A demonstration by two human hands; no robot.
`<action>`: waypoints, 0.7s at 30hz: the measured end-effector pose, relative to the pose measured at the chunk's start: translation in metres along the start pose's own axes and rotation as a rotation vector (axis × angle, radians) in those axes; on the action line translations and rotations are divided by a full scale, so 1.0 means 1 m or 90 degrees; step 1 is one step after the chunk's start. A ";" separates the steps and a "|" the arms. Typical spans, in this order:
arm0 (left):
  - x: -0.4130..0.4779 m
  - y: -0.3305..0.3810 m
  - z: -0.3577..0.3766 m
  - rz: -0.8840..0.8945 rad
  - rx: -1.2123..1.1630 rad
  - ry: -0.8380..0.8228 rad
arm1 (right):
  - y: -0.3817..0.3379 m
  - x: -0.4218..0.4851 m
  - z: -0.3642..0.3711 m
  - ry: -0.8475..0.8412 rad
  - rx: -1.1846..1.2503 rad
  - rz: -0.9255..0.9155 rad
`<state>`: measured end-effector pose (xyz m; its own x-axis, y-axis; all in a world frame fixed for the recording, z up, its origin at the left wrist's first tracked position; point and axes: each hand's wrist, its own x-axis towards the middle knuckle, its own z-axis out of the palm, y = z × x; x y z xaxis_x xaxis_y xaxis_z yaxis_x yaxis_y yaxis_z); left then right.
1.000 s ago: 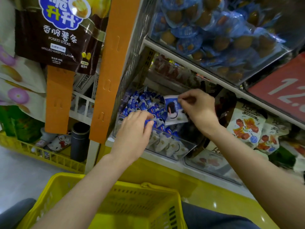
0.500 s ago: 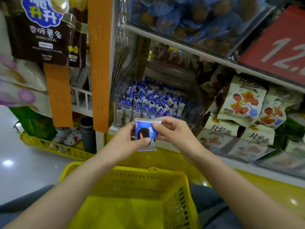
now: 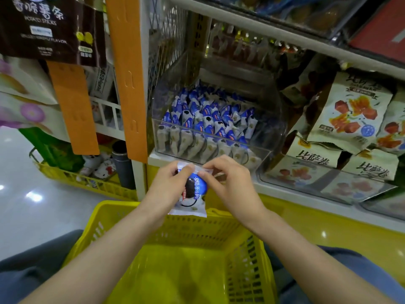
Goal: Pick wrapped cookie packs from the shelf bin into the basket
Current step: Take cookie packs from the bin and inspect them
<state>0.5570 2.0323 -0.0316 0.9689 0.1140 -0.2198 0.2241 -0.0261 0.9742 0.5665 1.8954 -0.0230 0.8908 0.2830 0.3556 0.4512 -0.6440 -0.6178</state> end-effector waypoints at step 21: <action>-0.013 0.009 -0.023 0.186 0.073 0.054 | -0.013 -0.013 -0.001 -0.236 0.246 0.291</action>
<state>0.5436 2.0529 -0.0192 0.9827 0.1680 0.0777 -0.0467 -0.1813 0.9823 0.5495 1.8994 -0.0193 0.9248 0.3110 -0.2193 -0.0476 -0.4772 -0.8775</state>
